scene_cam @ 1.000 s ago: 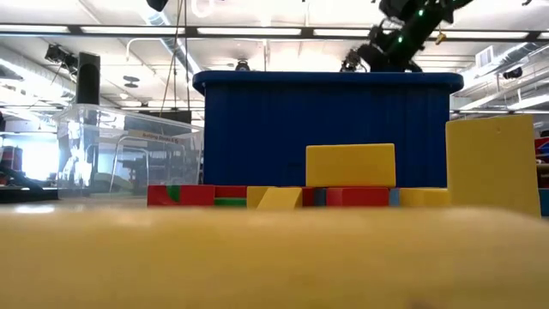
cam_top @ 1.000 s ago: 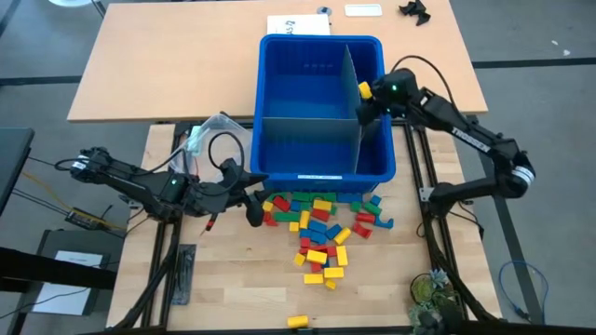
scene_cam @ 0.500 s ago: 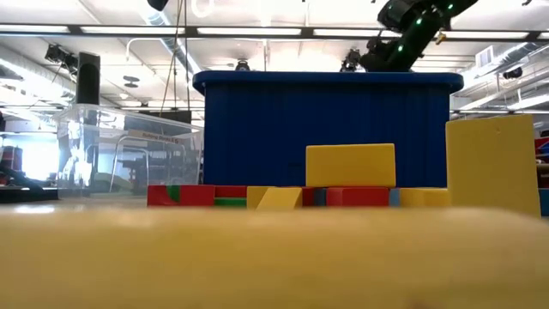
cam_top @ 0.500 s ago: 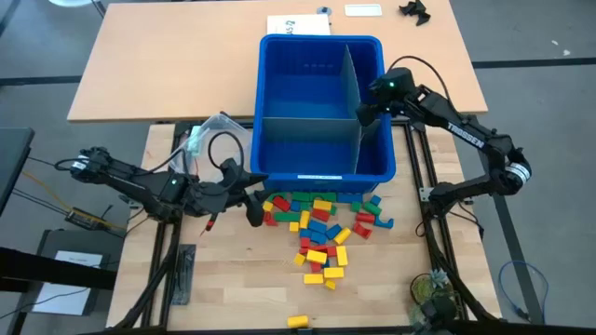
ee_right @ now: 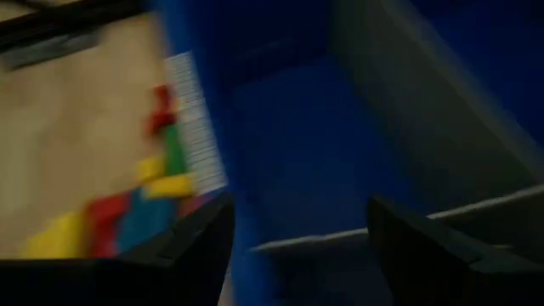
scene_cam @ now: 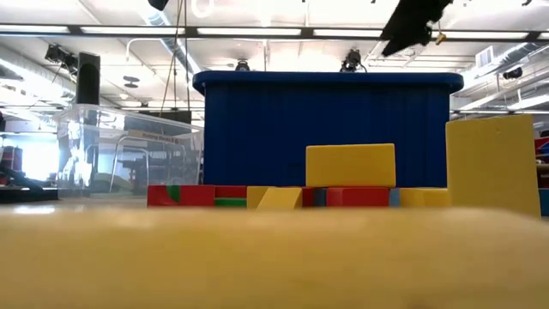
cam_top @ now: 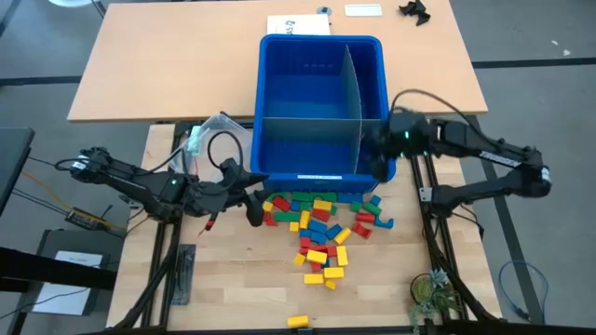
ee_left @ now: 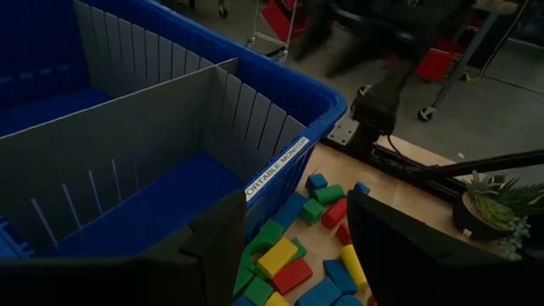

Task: Sort blocks
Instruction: Put the yellow block into the blue bin

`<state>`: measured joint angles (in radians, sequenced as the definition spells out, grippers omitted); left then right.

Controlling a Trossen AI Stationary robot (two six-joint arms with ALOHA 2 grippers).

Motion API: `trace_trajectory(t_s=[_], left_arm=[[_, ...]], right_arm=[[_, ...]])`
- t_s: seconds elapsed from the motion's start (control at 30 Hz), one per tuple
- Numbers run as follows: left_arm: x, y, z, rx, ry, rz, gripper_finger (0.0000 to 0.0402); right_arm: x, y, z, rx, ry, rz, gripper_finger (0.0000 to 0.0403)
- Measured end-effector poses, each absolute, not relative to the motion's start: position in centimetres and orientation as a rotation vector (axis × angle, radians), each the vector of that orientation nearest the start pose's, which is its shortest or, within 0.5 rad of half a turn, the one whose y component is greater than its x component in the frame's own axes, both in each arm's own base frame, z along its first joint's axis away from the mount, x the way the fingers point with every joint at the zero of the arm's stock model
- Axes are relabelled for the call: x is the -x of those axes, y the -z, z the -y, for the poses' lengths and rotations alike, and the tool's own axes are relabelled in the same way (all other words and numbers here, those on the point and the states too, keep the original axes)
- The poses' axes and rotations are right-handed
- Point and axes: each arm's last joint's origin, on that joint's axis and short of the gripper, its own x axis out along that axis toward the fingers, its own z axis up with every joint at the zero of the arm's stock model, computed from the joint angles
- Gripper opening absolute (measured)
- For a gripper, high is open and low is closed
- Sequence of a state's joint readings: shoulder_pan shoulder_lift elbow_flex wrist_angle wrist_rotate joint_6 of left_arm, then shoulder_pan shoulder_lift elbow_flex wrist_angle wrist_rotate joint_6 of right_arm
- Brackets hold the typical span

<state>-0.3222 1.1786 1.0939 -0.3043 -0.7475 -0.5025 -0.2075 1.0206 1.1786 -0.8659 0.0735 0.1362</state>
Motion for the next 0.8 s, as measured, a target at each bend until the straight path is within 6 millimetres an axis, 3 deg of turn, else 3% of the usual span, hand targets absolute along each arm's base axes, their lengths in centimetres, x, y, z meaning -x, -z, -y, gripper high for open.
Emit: trace_trajectory(t_s=[0.17,0.37,0.6,0.8], left_arm=[[-24.4,-35.3,6.1,0.290,-0.491,-0.223,0.0214],[-24.4,-35.3,6.1,0.291,-0.491,-0.222,0.0214],[-24.4,-35.3,6.1,0.291,-0.491,-0.222,0.0214],[-24.4,-35.3,6.1,0.290,-0.491,-0.223,0.0214]], right_arm=[[-19.9,-35.3,-0.9,-0.168,0.119,-0.725,0.0247],[-22.1,-30.9,-5.0,-0.096,-0.009,-0.854,0.0241],[-23.3,-24.8,-6.4,0.016,-0.106,-1.058,0.0246],[-24.9,-21.1,-6.9,0.162,-0.191,-1.079,0.0241]])
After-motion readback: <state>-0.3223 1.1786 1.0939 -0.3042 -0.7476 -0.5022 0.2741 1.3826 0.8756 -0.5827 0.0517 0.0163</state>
